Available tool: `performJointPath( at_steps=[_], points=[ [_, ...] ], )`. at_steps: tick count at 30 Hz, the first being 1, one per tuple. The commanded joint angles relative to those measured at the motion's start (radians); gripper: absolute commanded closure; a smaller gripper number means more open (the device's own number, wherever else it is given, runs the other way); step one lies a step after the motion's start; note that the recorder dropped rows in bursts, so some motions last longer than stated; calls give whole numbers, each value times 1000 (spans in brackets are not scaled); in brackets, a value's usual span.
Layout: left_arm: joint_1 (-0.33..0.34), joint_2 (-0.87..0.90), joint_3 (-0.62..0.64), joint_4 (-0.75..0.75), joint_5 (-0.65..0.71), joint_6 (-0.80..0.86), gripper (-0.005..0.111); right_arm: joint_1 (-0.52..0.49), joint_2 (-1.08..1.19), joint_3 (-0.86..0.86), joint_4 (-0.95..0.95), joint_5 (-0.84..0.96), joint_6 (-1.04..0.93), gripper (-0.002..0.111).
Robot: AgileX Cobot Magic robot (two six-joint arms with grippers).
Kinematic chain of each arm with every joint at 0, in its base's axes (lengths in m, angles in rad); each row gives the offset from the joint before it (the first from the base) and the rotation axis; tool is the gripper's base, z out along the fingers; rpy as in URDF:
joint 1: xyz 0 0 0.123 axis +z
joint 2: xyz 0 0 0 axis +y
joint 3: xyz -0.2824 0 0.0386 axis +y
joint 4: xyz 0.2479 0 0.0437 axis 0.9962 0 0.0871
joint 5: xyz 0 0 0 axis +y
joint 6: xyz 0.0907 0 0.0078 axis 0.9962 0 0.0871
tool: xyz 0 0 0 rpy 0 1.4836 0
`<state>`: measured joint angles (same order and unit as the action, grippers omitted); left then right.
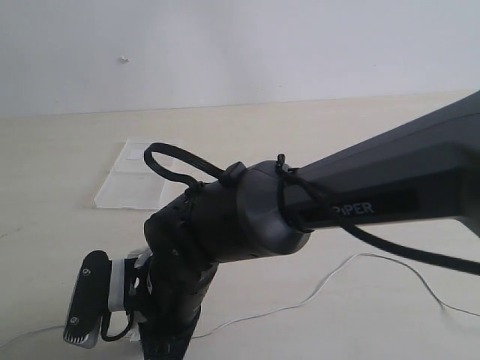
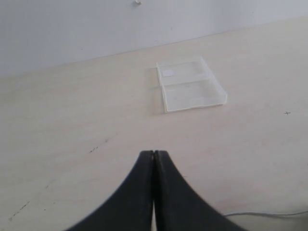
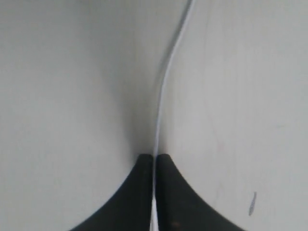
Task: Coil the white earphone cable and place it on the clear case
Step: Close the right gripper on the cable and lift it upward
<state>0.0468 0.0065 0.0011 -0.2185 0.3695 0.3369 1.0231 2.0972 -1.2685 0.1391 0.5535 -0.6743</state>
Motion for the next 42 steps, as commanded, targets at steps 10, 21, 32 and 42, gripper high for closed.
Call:
performJointPath(
  at_steps=[10, 21, 32, 42],
  points=[
    [2, -6, -1, -1, -2, -4, 107, 1, -105, 5, -203, -32, 311, 108],
    [2, -6, -1, -1, -2, -4, 107, 1, -321, 5, -272, -66, 491, 108],
    [2, -6, -1, -1, -2, -4, 107, 1, -604, 5, -391, -9, 598, 108],
    [2, -6, -1, -1, -2, -4, 107, 1, -781, 5, -520, 30, 657, 108]
  ],
)
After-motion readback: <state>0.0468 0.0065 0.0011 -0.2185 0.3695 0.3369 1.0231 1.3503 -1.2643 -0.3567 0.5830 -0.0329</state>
